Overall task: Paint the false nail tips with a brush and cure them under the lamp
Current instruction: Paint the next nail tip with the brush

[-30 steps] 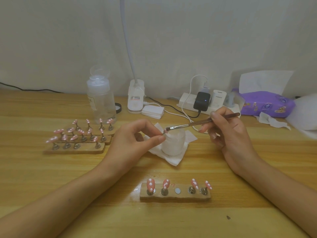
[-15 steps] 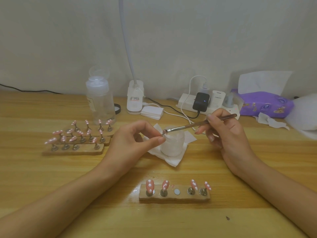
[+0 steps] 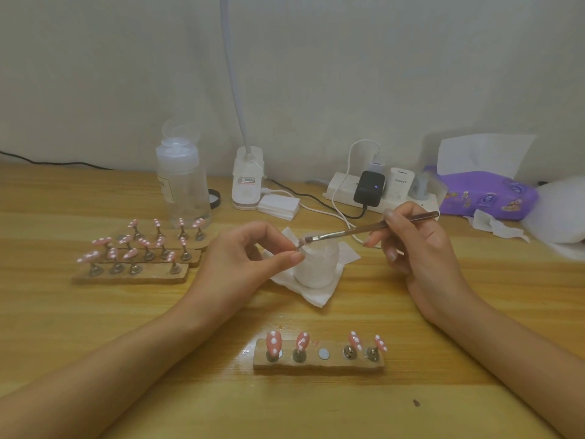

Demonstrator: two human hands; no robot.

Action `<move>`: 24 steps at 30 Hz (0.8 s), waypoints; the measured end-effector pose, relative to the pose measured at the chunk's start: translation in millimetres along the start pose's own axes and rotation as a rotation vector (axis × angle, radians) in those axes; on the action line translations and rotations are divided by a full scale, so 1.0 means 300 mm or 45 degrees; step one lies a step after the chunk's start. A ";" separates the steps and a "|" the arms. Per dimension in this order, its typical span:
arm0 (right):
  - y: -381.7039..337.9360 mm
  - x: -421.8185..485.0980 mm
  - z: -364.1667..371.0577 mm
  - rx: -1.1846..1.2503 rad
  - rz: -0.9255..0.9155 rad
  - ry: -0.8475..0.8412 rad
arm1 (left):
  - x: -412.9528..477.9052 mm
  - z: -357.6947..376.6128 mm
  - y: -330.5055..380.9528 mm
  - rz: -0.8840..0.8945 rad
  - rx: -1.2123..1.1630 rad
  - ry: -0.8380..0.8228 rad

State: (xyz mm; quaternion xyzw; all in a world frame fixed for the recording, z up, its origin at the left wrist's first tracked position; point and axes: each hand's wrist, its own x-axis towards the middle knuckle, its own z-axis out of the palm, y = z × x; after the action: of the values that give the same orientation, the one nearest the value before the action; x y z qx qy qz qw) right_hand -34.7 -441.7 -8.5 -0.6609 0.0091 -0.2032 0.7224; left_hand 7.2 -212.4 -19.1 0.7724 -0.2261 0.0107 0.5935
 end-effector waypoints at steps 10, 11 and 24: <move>-0.007 -0.003 0.004 0.010 -0.013 0.004 | 0.003 0.001 -0.005 -0.005 0.009 0.011; -0.009 -0.005 0.006 0.016 -0.022 -0.012 | 0.003 0.001 -0.006 -0.009 0.012 0.014; -0.004 -0.009 0.009 -0.032 -0.004 -0.011 | 0.001 0.000 -0.005 -0.004 -0.005 0.000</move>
State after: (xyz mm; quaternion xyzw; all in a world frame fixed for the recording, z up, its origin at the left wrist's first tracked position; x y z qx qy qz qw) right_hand -36.6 -438.5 -7.5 -0.6709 0.0074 -0.2012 0.7136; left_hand 7.9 -212.3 -20.5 0.7715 -0.2250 0.0095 0.5950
